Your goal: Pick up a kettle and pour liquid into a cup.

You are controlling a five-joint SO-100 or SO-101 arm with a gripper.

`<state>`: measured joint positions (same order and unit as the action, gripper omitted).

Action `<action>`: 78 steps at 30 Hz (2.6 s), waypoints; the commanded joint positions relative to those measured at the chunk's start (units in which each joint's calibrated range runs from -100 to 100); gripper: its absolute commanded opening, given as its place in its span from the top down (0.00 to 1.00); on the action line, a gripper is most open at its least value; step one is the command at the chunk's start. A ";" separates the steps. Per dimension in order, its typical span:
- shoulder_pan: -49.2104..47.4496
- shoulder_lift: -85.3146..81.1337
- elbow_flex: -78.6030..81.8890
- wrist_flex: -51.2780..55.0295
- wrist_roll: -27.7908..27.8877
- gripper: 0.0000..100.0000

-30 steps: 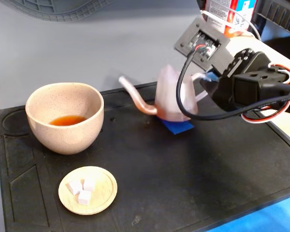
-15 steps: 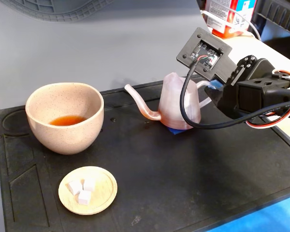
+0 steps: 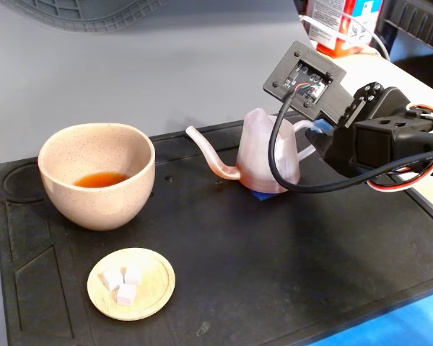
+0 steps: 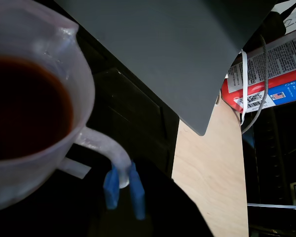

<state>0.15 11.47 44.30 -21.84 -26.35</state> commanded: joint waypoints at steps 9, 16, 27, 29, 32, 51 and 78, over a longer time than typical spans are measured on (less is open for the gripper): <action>-0.34 -2.77 -0.11 -0.43 0.29 0.82; -0.65 -2.77 -0.02 -0.34 0.29 0.77; -1.48 -3.03 1.98 -0.25 -0.07 0.77; -1.79 -3.03 2.43 -0.25 -0.07 0.77; -1.63 -3.11 2.61 -0.25 -0.13 0.77; -0.34 -29.73 28.93 -0.17 -2.86 0.78; -3.46 -82.63 50.25 -0.08 -21.80 0.99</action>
<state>-5.67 -68.58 94.74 -21.84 -47.98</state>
